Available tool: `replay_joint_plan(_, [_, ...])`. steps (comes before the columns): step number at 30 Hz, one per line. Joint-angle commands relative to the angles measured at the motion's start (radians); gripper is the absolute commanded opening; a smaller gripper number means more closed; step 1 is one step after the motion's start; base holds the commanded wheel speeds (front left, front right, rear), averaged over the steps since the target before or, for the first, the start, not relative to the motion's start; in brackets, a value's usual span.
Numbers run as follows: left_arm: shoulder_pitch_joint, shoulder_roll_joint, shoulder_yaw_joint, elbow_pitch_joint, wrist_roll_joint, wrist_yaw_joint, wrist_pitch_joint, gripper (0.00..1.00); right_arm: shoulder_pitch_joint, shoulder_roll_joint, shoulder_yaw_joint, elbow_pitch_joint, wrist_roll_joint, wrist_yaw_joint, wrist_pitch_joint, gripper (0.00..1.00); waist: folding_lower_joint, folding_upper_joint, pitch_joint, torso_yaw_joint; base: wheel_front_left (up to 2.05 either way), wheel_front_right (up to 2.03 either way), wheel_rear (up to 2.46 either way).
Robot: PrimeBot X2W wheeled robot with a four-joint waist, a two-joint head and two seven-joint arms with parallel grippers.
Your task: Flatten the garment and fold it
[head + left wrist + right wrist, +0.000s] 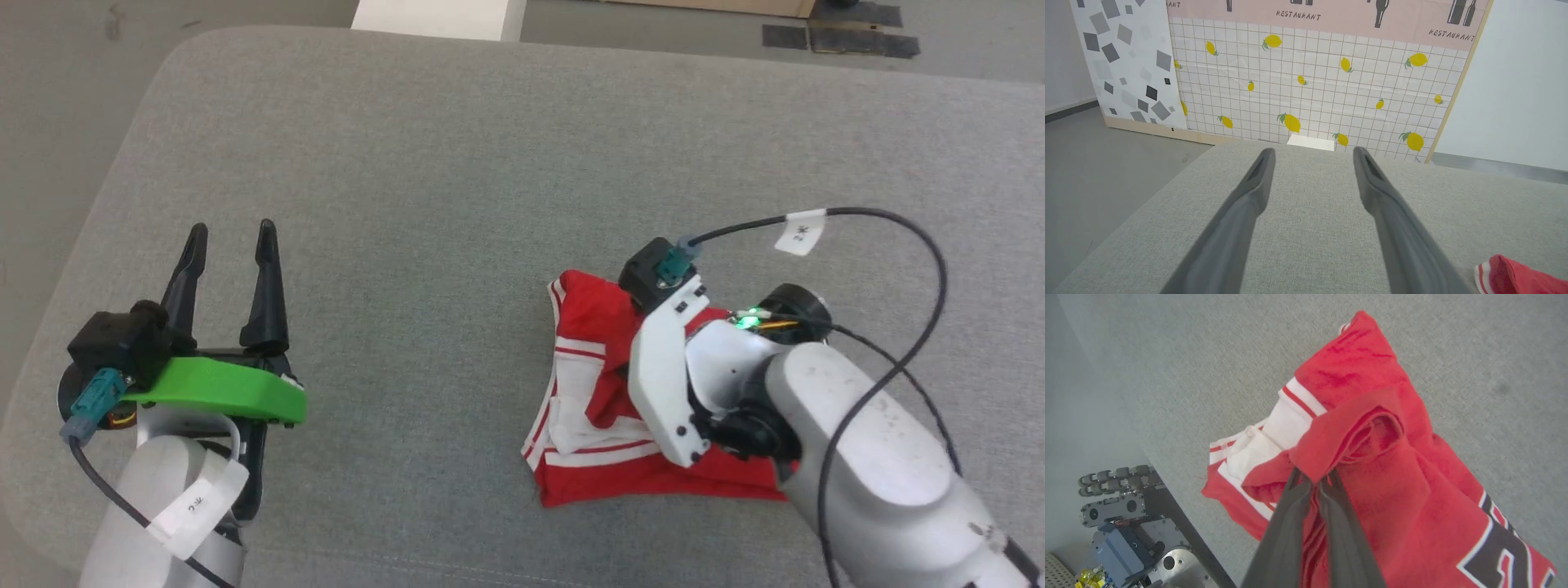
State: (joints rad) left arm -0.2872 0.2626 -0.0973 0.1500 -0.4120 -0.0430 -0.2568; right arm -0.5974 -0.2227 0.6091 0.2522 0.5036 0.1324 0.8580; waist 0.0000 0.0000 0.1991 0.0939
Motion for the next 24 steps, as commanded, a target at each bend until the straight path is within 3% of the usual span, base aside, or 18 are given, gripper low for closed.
replay_joint_plan(1, [-0.004,-0.003,-0.001,-0.003,-0.004,-0.001,-0.004,1.00,-0.014,0.019,0.008,0.039,-0.008,-0.002,-0.020,0.00,0.0000,0.0000,0.015,0.014,0.00,0.00,0.00])
replay_joint_plan(14, [-0.013,-0.011,-0.001,0.000,-0.002,0.000,-0.004,1.00,-0.061,0.127,0.061,0.311,-0.019,-0.002,-0.192,0.00,0.0000,0.0000,0.043,0.018,0.00,0.00,0.00])
replay_joint_plan(15, [-0.012,-0.011,0.000,0.002,-0.001,0.000,-0.004,1.00,-0.066,0.134,0.073,0.314,-0.006,-0.002,-0.200,0.40,0.0000,0.0000,0.041,0.015,0.00,0.00,0.00])
replay_joint_plan(16, [-0.011,-0.010,0.001,0.003,-0.001,0.000,-0.004,1.00,-0.072,0.138,0.086,0.313,0.003,-0.002,-0.204,1.00,0.0000,0.0000,0.038,0.011,0.00,0.00,0.00])
replay_joint_plan(24, [0.009,-0.003,0.007,0.020,-0.003,0.003,-0.005,1.00,-0.146,0.121,0.197,0.199,0.101,-0.002,-0.232,1.00,0.0000,0.0000,-0.020,-0.024,0.00,0.00,0.00])
